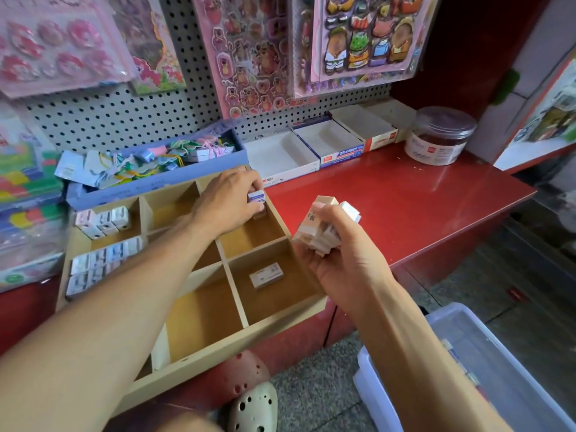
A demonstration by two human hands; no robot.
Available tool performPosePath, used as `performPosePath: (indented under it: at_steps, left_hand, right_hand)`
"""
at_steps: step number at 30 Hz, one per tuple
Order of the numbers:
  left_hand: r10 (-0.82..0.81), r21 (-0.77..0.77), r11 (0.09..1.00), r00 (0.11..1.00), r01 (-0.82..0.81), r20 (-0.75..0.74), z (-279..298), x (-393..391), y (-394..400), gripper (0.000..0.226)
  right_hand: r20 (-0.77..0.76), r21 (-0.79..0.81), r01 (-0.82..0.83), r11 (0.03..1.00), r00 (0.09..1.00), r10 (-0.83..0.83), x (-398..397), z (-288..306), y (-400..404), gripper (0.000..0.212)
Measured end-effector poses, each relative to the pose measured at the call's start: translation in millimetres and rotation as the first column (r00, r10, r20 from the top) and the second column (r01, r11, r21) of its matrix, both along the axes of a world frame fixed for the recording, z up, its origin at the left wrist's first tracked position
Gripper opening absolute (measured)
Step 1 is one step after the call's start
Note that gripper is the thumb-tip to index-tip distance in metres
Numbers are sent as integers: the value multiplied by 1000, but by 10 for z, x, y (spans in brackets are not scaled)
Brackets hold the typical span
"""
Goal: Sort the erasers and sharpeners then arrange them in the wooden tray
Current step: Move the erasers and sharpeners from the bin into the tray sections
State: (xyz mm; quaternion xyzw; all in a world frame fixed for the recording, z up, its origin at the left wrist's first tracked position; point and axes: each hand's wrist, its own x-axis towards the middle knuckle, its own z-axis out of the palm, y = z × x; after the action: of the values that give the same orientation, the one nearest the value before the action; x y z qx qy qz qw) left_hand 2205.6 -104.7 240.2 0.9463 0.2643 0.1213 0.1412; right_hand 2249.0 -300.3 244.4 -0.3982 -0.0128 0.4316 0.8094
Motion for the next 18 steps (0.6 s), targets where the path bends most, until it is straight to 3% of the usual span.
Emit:
performPosePath:
  at_steps: [2, 4, 6, 9, 11, 13, 14, 18]
  left_hand:
    - [21, -17, 1000, 999, -20, 45, 23, -26, -24, 36]
    - [62, -81, 996, 980, -47, 191, 97, -77, -113, 27]
    - [111, -297, 955, 936, -7, 334, 226, -167, -250, 11]
    - [-38, -675, 680, 933, 286, 357, 468, -415, -495, 27]
    - [-230, -731, 561, 921, 389, 314, 559, -564, -623, 46]
    - [-284, -705, 586, 916, 401, 284, 595, -649, -689, 49]
    - [-265, -691, 606, 919, 394, 291, 609, -679, -702, 46]
    - [-107, -693, 648, 939, 316, 328, 665, -790, -669, 32]
  right_hand:
    - [3, 4, -9, 1000, 1000, 9, -20, 11, -24, 29]
    - [13, -6, -23, 1000, 1000, 23, -44, 28, -57, 27]
    - [22, -13, -54, 998, 998, 54, -74, 57, -84, 17]
    - [54, -21, -115, 993, 992, 116, -139, 122, -103, 4]
    - [110, -53, -174, 983, 978, 179, -178, 144, -100, 17]
    - [128, -65, -208, 976, 968, 215, -232, 160, -82, 15]
    - [117, -59, -219, 974, 967, 225, -267, 171, -70, 11]
    - [20, -33, -193, 981, 981, 194, -398, 216, -17, 28]
